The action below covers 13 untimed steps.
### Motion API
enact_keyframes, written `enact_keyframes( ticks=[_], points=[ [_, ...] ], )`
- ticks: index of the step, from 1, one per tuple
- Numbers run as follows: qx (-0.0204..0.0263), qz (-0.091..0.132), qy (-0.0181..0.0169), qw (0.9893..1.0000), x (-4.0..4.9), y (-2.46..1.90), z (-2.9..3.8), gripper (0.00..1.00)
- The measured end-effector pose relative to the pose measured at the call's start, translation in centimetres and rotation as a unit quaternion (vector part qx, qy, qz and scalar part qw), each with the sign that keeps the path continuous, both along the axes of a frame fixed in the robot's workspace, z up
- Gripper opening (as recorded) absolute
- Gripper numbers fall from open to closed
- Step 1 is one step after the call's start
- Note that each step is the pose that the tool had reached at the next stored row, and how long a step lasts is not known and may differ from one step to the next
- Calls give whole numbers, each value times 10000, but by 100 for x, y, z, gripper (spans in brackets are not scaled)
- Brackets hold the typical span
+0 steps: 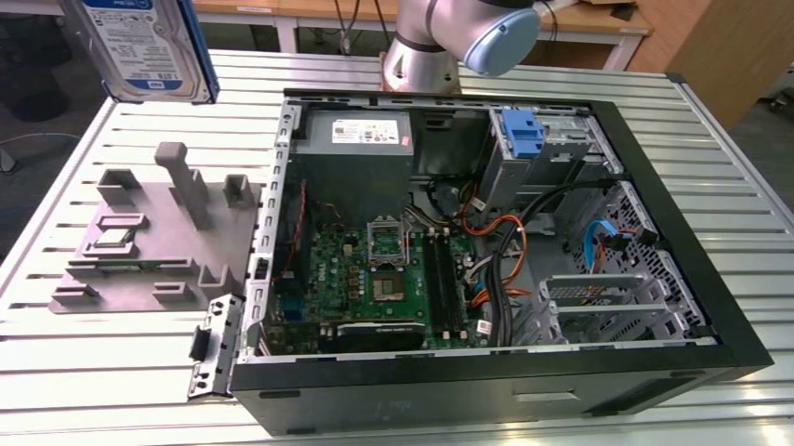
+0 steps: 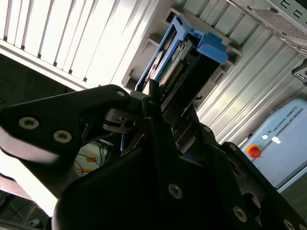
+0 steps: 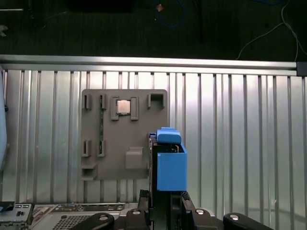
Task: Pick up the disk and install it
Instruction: 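Pick up the disk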
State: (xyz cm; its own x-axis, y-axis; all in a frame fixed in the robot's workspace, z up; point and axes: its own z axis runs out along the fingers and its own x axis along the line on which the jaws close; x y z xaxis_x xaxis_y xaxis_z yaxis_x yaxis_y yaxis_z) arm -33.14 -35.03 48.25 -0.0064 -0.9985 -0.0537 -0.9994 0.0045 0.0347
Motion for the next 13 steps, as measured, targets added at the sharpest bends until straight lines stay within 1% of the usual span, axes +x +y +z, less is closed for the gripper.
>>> enact_keyframes(
  ticks=[5,9,13],
  points=[
    [0,-2,0,10000,20,-64,0,35],
    [0,-1,0,10000,38,-74,0,35],
    [0,-1,0,10000,104,-74,0,35]
  ],
)
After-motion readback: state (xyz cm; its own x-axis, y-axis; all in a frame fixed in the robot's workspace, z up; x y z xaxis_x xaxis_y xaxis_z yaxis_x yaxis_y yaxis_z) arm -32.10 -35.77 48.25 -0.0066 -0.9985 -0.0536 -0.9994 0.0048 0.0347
